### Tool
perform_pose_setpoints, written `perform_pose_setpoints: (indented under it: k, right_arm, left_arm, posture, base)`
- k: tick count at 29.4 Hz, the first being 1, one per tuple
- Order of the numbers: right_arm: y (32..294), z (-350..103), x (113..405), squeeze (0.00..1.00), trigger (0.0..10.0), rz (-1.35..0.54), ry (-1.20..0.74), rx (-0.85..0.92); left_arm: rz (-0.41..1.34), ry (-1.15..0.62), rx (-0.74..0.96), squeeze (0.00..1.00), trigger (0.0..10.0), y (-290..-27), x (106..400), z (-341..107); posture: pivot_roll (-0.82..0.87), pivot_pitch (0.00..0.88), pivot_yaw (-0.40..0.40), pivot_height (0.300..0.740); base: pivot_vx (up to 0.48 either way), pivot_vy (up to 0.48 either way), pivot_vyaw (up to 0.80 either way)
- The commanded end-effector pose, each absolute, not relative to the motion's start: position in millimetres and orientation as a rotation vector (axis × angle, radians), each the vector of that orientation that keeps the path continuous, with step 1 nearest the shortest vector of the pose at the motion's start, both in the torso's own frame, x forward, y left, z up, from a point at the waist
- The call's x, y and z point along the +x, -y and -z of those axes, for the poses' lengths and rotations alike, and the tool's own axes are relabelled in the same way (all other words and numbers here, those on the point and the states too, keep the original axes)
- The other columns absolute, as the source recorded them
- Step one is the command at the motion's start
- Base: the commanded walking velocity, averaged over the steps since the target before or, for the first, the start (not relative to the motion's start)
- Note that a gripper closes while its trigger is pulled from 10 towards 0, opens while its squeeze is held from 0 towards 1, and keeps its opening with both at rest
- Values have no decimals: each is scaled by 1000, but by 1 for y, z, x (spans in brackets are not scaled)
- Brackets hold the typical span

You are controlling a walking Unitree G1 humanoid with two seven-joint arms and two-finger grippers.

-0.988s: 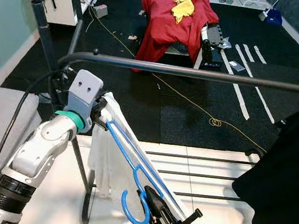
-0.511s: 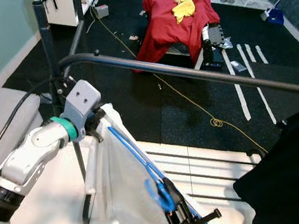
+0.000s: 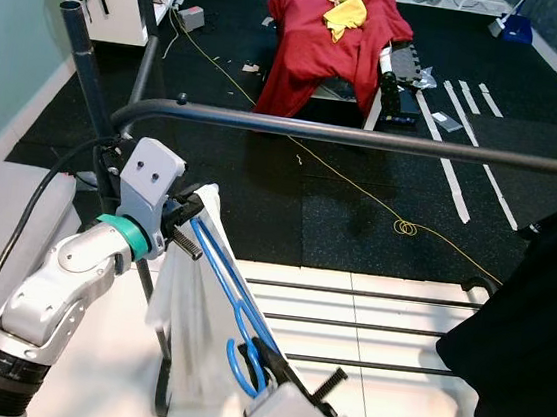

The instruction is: Hang hanger

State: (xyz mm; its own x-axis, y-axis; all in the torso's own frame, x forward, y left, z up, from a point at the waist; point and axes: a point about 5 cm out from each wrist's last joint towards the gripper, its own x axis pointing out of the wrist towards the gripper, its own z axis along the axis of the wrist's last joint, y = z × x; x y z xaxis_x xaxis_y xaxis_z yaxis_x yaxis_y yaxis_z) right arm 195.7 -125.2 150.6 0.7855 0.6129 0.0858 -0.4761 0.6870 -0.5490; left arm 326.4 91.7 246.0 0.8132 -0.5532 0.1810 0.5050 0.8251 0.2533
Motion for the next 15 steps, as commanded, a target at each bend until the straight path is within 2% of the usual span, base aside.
perform_pose_setpoints:
  k: [1,3,5,12,15]
  right_arm:
    - [127,-146,201,0,10000,-616,230,-505]
    - [133,-155,218,0,10000,-552,245,-487]
    - [137,-157,223,0,10000,-516,242,-466]
    - [139,-157,225,0,10000,-490,229,-451]
    - [135,-154,218,0,10000,-505,258,-529]
  left_arm:
    - [606,264,186,0,10000,-90,319,-247]
    - [617,261,200,0,10000,-91,315,-244]
    - [603,252,211,0,10000,-93,314,-242]
    - [581,239,220,0,10000,-97,313,-238]
    - [527,216,232,0,10000,-101,317,-233]
  posture:
    - [-234,212,108,740]
    - [-222,209,100,740]
    - [-217,210,97,740]
    - [-214,210,92,740]
    - [-212,208,86,740]
  base:
    - [0,0,0]
    - [0,0,0]
    - [0,0,0]
    - [0,0,0]
    - [0,0,0]
